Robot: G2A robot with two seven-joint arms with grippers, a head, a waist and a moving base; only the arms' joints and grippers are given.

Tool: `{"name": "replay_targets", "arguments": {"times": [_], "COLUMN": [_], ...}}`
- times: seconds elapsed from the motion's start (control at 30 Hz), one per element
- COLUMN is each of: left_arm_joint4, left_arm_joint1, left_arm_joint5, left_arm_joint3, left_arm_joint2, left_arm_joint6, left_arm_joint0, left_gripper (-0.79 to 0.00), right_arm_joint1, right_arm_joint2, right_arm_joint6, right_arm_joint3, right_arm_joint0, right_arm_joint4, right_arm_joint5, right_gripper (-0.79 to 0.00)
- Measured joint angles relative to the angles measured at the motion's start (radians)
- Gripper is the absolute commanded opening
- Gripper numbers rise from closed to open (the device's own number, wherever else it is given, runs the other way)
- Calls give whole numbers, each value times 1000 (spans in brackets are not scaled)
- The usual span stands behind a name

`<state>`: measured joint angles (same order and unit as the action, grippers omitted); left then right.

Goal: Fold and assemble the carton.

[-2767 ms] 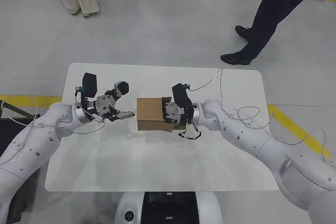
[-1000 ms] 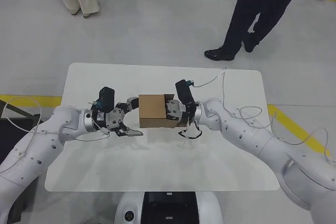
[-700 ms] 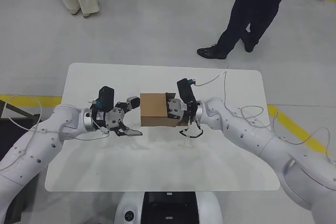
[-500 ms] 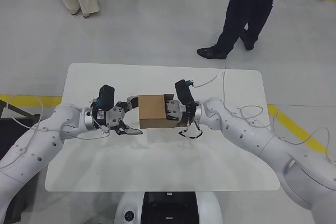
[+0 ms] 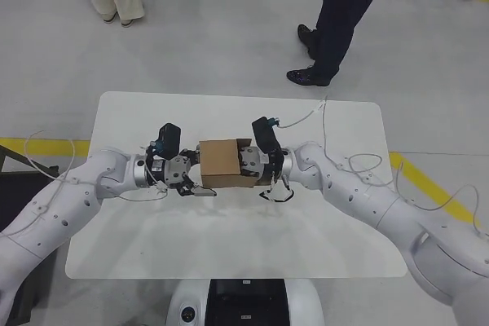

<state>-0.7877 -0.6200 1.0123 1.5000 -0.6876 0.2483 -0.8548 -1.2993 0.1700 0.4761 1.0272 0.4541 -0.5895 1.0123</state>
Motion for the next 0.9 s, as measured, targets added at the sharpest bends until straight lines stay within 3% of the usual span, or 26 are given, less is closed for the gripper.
{"name": "replay_targets", "arguments": {"times": [0.1, 0.47, 0.53, 0.6, 0.9], "left_arm_joint4": [-2, 3, 4, 7, -14], "left_arm_joint1": [0, 3, 3, 5, 25], "left_arm_joint5": [0, 0, 0, 0, 0], "left_arm_joint3": [-1, -9, -9, -10, 1], "left_arm_joint2": [13, 47, 51, 54, 39], "left_arm_joint6": [5, 12, 13, 18, 77], "left_arm_joint0": [9, 35, 37, 38, 24], "left_gripper": [-243, -209, -148, 0, 0], "right_arm_joint1": [-3, -13, -13, -13, -6], "right_arm_joint2": [0, 0, 0, 0, 0], "right_arm_joint6": [-9, -32, -32, -26, 1], "right_arm_joint3": [5, 3, 2, -2, -7], "right_arm_joint0": [1, 2, 2, 0, 0], "right_arm_joint4": [2, 8, 9, 10, 6], "right_arm_joint5": [0, 0, 0, 0, 0], "right_gripper": [-785, -785, -785, -785, -785]}}
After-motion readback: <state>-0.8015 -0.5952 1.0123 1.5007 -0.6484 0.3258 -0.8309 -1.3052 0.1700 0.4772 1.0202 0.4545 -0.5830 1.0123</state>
